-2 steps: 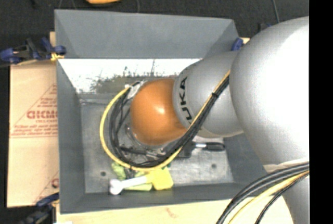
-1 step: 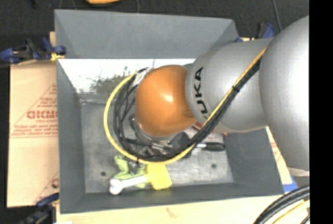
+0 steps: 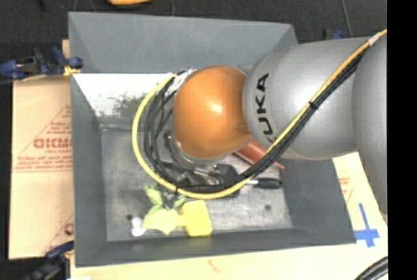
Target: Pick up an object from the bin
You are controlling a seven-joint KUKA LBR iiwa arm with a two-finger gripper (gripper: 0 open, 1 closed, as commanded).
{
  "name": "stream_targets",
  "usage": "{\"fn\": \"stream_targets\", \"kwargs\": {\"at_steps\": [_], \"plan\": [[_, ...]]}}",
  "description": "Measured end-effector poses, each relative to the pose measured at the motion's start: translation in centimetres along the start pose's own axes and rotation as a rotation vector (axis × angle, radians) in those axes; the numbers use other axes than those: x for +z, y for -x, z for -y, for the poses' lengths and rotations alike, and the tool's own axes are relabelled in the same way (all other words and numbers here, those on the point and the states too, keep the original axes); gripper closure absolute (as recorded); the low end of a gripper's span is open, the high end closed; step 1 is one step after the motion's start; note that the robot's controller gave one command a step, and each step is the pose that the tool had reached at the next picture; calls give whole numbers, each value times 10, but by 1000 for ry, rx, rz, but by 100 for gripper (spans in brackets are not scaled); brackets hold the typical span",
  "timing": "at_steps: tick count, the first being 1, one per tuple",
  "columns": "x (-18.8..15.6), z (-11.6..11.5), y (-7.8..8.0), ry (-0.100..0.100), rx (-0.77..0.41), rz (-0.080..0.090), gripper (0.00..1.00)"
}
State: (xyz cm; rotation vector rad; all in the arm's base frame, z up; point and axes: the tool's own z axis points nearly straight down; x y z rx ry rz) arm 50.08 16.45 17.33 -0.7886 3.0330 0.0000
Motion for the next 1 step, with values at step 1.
{"fn": "stream_targets", "kwargs": {"at_steps": [1], "plan": [[-40,7,-9,3,1,-13,100]]}}
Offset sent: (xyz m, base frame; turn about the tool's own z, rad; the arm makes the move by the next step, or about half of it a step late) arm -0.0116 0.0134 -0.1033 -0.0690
